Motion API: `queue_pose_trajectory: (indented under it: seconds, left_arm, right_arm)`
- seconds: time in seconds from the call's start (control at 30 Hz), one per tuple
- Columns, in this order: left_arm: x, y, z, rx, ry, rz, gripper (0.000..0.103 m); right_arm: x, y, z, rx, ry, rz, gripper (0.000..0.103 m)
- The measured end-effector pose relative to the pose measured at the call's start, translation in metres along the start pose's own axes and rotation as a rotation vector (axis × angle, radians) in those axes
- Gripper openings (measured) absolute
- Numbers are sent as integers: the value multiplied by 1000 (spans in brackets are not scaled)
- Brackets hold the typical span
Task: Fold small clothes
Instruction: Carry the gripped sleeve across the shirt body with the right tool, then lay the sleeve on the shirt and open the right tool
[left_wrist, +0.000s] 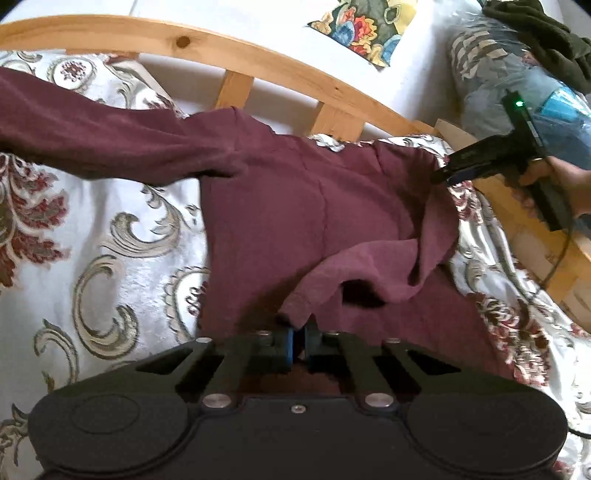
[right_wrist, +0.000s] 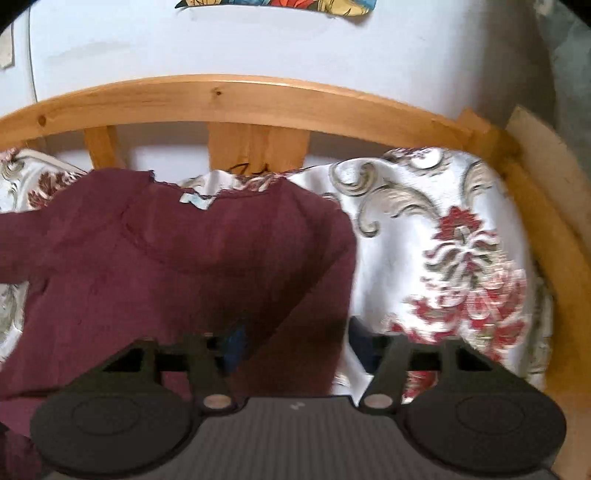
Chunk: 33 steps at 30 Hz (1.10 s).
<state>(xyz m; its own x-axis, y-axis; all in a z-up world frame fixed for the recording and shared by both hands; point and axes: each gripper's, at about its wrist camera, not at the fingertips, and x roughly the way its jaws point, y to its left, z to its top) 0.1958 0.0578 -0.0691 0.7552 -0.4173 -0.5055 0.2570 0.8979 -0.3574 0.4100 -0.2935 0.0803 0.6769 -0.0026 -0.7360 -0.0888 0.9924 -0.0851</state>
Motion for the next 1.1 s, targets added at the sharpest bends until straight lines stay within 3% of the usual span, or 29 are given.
queue_pose_trajectory:
  seconds: [0.03, 0.1, 0.17, 0.23, 0.37, 0.53, 0.63, 0.7, 0.77, 0.83, 0.93, 1.1]
  left_arm:
    - [-1, -1, 3, -6, 15, -16, 4]
    - [-5, 1, 11, -39, 61, -71, 4]
    - [-7, 8, 22, -115, 139, -204, 4]
    - [-4, 16, 27, -180, 196, -281, 4]
    - [12, 34, 18, -285, 286, -296, 4]
    - [30, 68, -1, -511, 341, -358, 4]
    - [30, 70, -3, -492, 324, -306, 7]
    - [27, 69, -2, -482, 329, -270, 18]
    - [23, 66, 1, -460, 318, -231, 33]
    - [16, 61, 5, -407, 273, -181, 51]
    - [8, 51, 12, -317, 210, -113, 64]
    - [9, 32, 8, -211, 179, -7, 64]
  right_arm:
    - [3, 0, 2, 3, 6, 11, 6]
    - [-2, -2, 6, -2, -37, 15, 6]
    - [-10, -8, 12, 12, -85, 11, 6]
    - [-12, -20, 19, 60, -97, 2, 6]
    - [1, -44, 26, 144, -72, -35, 6]
    - [18, -58, 17, 203, -64, -16, 6]
    - [20, -55, 14, 192, -77, 1, 9]
    - [17, -55, 10, 177, -98, 22, 25]
    - [10, -54, 4, 158, -128, 31, 67]
    - [-1, -51, -6, 131, -167, 39, 73]
    - [-11, -47, -28, 80, -186, 56, 80]
    - [-8, -46, -78, 52, -172, 86, 81]
